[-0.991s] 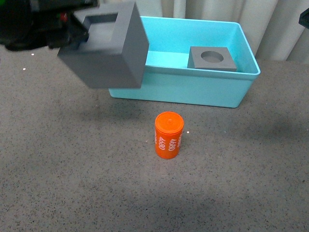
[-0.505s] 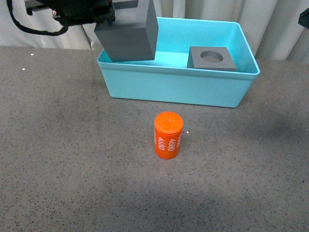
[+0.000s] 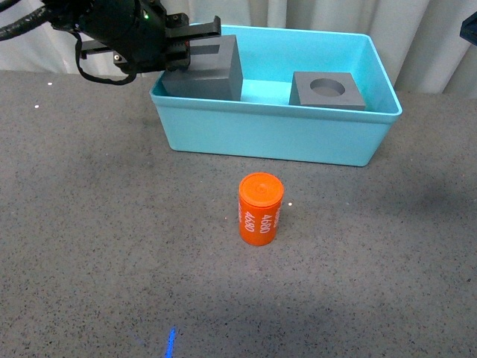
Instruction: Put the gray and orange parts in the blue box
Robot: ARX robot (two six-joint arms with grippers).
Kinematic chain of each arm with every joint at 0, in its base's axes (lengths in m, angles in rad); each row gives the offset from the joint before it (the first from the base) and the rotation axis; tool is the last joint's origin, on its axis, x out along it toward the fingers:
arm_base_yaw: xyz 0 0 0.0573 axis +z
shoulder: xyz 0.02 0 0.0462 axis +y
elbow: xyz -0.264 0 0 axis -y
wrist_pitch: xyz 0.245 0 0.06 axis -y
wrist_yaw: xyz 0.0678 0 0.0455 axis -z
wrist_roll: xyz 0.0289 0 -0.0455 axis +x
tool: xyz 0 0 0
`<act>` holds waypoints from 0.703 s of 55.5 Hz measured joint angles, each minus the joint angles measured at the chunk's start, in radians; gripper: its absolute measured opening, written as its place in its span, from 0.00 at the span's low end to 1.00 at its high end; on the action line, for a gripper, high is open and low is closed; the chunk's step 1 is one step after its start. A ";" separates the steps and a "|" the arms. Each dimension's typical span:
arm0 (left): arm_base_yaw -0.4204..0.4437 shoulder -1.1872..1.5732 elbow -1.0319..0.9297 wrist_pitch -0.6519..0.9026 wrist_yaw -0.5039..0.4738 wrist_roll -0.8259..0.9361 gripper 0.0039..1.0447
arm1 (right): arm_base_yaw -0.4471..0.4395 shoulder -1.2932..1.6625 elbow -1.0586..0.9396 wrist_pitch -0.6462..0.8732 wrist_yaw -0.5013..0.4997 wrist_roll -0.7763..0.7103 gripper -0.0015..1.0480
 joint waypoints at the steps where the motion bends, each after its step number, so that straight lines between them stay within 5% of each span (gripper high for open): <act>1: -0.003 0.005 0.004 -0.001 0.000 0.000 0.17 | 0.000 0.000 0.000 0.000 0.000 0.000 0.91; 32: -0.039 0.074 0.063 -0.043 -0.051 0.011 0.17 | 0.000 0.000 0.000 0.000 0.000 0.000 0.91; 39: -0.038 0.072 0.063 -0.039 -0.053 0.012 0.35 | 0.000 0.000 0.000 0.000 0.000 0.000 0.91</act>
